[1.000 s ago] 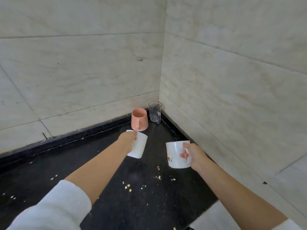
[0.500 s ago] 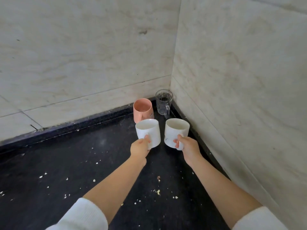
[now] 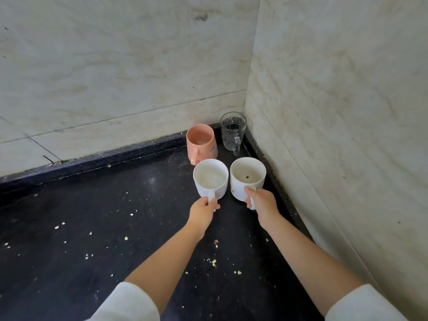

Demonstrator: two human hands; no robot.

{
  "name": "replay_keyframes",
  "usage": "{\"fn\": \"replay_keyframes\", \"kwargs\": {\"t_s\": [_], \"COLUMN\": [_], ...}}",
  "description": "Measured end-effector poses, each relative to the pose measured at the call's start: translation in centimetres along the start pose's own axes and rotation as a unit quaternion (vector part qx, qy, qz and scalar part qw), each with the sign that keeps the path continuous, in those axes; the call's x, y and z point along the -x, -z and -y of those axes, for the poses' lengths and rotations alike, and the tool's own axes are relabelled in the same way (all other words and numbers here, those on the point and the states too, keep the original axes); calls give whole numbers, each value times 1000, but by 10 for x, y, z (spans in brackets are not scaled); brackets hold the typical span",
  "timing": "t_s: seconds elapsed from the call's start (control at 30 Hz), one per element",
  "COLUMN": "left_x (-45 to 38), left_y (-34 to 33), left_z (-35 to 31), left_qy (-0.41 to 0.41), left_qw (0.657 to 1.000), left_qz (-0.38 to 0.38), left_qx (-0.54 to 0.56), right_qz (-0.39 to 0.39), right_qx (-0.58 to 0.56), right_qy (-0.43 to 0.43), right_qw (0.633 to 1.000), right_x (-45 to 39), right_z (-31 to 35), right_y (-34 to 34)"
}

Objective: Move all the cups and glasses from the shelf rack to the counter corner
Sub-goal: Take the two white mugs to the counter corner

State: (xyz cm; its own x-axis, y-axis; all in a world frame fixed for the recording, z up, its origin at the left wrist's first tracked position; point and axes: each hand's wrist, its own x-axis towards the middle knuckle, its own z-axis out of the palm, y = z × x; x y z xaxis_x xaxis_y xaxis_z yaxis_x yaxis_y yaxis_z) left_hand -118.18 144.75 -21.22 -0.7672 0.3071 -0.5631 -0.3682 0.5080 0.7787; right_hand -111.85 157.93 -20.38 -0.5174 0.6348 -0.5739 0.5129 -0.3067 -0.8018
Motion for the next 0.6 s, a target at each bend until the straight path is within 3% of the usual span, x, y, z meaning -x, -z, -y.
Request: {"fn": "replay_keyframes", "kwargs": {"t_s": [0.17,0.33,0.6], "left_x": [-4,-8,-6], "left_y": [-3,0,1], "left_z": [-5,2,5], "left_qy": [-27,-58,-72], "left_qw": [998,993,991], "left_qz": [-9,-38,-23], "left_qx": [-62,-97,-114], "right_qz": [27,56,51], "right_qx": [22,105,223], "right_qy": [12,49,78], "right_qw": [999,992,970], "right_x": [-2,-5,-6], "right_z": [-13,-11,-7], "right_y": [0,2,5]}}
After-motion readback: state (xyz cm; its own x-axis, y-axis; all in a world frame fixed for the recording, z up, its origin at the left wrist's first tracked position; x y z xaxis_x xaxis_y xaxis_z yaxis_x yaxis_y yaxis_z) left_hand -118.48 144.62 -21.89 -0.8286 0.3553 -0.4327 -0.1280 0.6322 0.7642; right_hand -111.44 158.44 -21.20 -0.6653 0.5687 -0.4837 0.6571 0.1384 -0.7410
